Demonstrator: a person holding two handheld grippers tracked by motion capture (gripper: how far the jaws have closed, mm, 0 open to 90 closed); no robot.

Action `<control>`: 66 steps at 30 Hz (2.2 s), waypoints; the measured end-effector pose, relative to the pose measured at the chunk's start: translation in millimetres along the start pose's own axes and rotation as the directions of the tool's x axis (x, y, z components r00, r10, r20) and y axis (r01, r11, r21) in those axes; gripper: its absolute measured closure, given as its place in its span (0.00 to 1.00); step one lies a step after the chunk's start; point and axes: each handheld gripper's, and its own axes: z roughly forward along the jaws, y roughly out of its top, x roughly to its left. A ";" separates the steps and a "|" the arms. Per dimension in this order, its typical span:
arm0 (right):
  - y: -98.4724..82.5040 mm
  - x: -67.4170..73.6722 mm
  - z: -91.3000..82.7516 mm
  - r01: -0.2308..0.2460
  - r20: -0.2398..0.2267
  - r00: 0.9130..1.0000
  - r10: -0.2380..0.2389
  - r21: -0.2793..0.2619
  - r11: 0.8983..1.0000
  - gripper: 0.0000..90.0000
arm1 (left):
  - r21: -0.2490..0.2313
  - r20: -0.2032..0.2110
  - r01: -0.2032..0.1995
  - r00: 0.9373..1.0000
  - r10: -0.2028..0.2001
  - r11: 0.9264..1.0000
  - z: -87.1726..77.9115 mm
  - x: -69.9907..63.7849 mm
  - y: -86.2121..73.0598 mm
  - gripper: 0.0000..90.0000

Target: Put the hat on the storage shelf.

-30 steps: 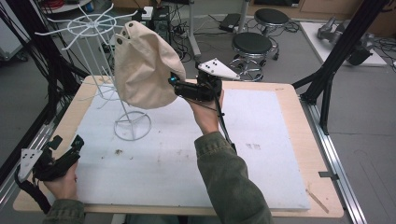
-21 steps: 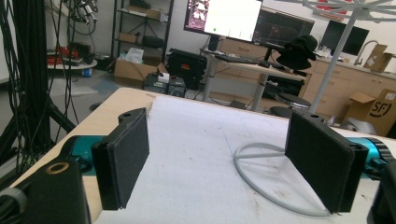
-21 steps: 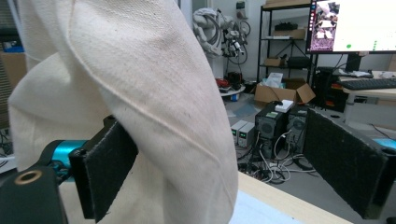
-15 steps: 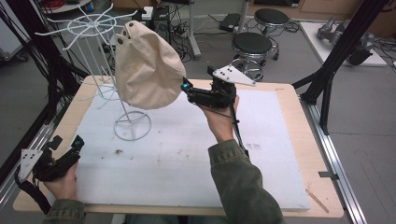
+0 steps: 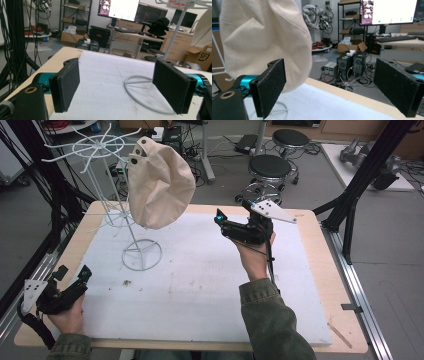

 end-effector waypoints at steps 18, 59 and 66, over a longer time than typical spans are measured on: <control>-30.5 -20.3 -43.5 -0.029 0.080 0.996 0.027 0.026 0.999 0.12 | 0.005 0.019 -0.005 1.000 0.005 1.000 -5.6 -6.1 -1.8 0.24; -139.7 -63.7 -146.2 -0.111 0.370 0.928 0.052 0.139 0.984 0.12 | 0.012 0.039 -0.011 0.999 0.011 1.000 -3.9 -12.1 -2.4 0.24; -140.7 -63.0 -153.3 -0.081 0.425 0.905 0.022 0.121 0.989 0.12 | 0.017 0.041 -0.016 0.999 0.015 1.000 -3.5 -13.2 -3.4 0.24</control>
